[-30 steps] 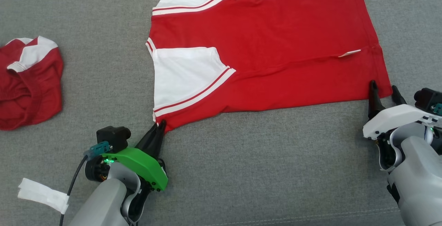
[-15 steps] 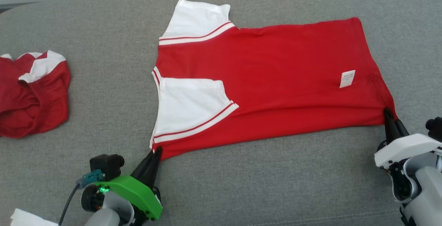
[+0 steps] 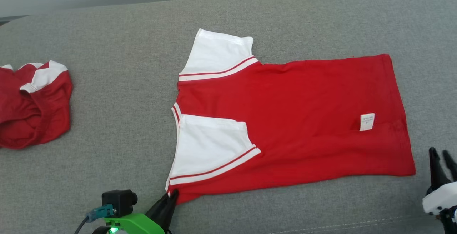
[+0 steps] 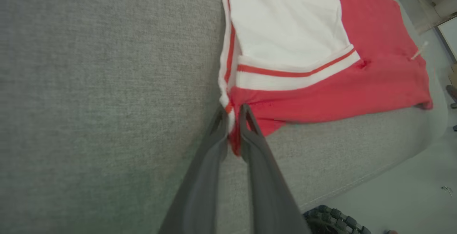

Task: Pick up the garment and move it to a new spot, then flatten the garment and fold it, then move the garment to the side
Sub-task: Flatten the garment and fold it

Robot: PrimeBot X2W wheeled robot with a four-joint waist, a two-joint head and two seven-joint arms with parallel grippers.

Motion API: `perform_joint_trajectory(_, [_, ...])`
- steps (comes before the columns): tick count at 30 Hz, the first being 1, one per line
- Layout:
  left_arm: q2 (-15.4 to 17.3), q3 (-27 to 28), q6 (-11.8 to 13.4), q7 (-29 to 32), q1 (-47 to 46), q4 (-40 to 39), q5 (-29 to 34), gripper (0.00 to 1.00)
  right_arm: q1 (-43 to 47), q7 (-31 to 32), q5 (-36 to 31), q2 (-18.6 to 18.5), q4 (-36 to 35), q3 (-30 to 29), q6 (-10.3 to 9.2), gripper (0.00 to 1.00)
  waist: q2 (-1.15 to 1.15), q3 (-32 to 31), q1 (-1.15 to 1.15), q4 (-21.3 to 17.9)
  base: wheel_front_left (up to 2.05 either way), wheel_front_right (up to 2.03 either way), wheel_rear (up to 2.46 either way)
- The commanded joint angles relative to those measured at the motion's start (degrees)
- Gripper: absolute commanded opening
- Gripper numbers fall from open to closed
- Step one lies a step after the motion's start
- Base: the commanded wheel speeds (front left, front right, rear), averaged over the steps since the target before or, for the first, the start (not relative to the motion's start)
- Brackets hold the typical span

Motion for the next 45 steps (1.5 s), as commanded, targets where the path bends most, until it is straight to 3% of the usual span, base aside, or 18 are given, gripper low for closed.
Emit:
perform_joint_trajectory(1, [1.0,-0.2,1.1,1.4,0.9,-1.1,-0.1,1.00,0.4,-0.1,-1.4,-0.2,-0.7,-2.5,-0.10,1.00,0.00,-0.1,0.00,-0.3,0.00,0.00,0.00])
perform_joint_trajectory(7, [2.9,0.3,3.2,4.6,0.6,-6.1,-0.4,1.00,0.4,-0.1,-5.6,1.5,-4.3,-7.1,-0.08,1.00,0.00,0.2,0.00,-1.3,0.00,0.00,0.00])
perform_joint_trajectory(14, [6.5,5.7,6.0,4.0,-7.1,-10.9,1.9,1.00,-2.8,-0.1,-11.4,5.3,-7.1,-6.6,-0.07,1.00,0.00,2.5,0.00,-3.3,0.00,0.00,0.00])
perform_joint_trajectory(22, [6.6,5.3,0.7,12.0,-26.4,-2.4,1.3,1.00,-6.9,-0.1,-14.6,7.6,-8.6,-4.0,-0.08,1.00,0.00,6.5,0.00,-5.6,0.00,0.00,0.00])
perform_joint_trajectory(28, [4.7,4.0,-4.2,19.0,-44.1,11.7,1.0,1.00,-10.7,-0.1,-15.8,8.6,-8.7,-1.4,-0.08,1.00,0.00,9.8,0.00,-8.4,0.00,0.00,0.00])
perform_joint_trajectory(32, [5.3,1.8,-6.3,22.8,-52.5,19.3,2.6,1.00,-12.7,-0.1,-15.9,9.7,-9.2,0.4,-0.08,1.00,0.00,11.7,0.00,-11.2,0.00,0.00,0.00])
perform_joint_trajectory(39, [6.9,-1.9,-7.8,25.5,-60.6,29.5,5.1,1.00,-14.5,-0.1,-15.2,12.0,-8.9,3.0,-0.09,1.00,0.00,14.6,0.00,-16.7,0.00,0.00,0.00])
perform_joint_trajectory(45, [8.1,-3.9,-8.2,24.2,-63.9,37.0,6.7,1.00,-14.0,-0.1,-14.8,13.2,-8.8,3.2,-0.08,1.00,0.00,15.5,0.00,-20.3,0.00,0.00,0.00])
